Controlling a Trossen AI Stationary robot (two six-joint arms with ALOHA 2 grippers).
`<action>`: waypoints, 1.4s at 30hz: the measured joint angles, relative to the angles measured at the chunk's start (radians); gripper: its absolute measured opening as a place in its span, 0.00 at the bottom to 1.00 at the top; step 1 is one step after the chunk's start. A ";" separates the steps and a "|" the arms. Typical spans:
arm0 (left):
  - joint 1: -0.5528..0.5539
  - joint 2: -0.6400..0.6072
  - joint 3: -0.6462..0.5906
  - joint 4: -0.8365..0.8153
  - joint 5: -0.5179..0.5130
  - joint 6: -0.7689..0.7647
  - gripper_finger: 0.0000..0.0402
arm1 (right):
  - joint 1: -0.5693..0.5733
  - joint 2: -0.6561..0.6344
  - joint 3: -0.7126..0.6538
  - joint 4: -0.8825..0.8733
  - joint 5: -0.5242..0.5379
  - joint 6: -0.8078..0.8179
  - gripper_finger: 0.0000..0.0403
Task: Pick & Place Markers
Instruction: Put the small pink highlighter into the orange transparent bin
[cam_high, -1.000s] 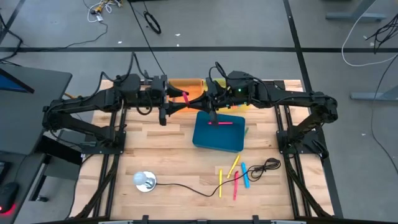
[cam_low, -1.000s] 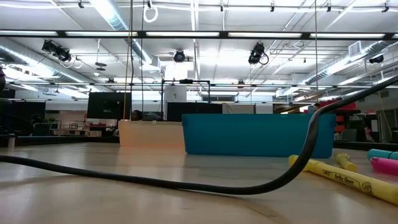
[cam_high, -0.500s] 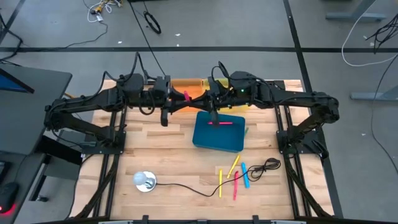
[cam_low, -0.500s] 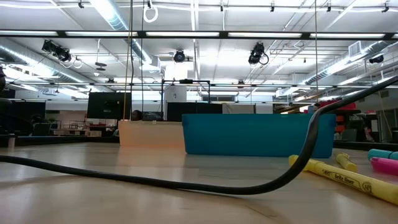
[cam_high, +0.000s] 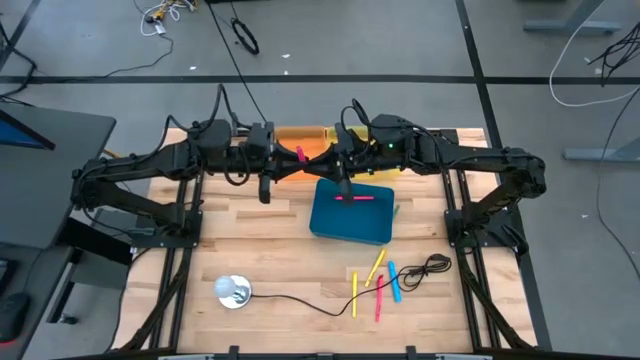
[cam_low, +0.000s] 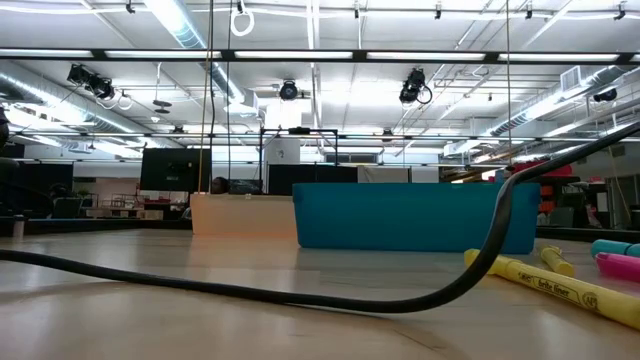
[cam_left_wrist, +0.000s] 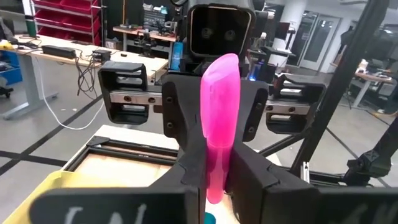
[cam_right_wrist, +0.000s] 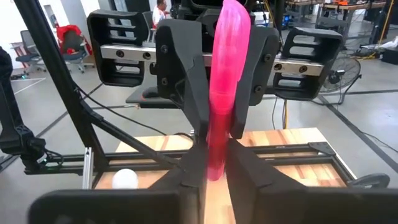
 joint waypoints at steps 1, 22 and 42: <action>0.000 0.000 0.000 0.000 -0.007 -0.002 0.13 | 0.000 0.000 0.000 -0.003 0.001 -0.003 0.14; 0.004 -0.002 -0.001 -0.092 -0.332 -0.183 0.11 | -0.065 -0.108 0.000 -0.136 0.011 -0.078 0.33; -0.057 0.001 -0.001 -0.190 -0.896 -0.242 0.11 | -0.080 -0.139 0.000 -0.155 0.039 -0.127 0.33</action>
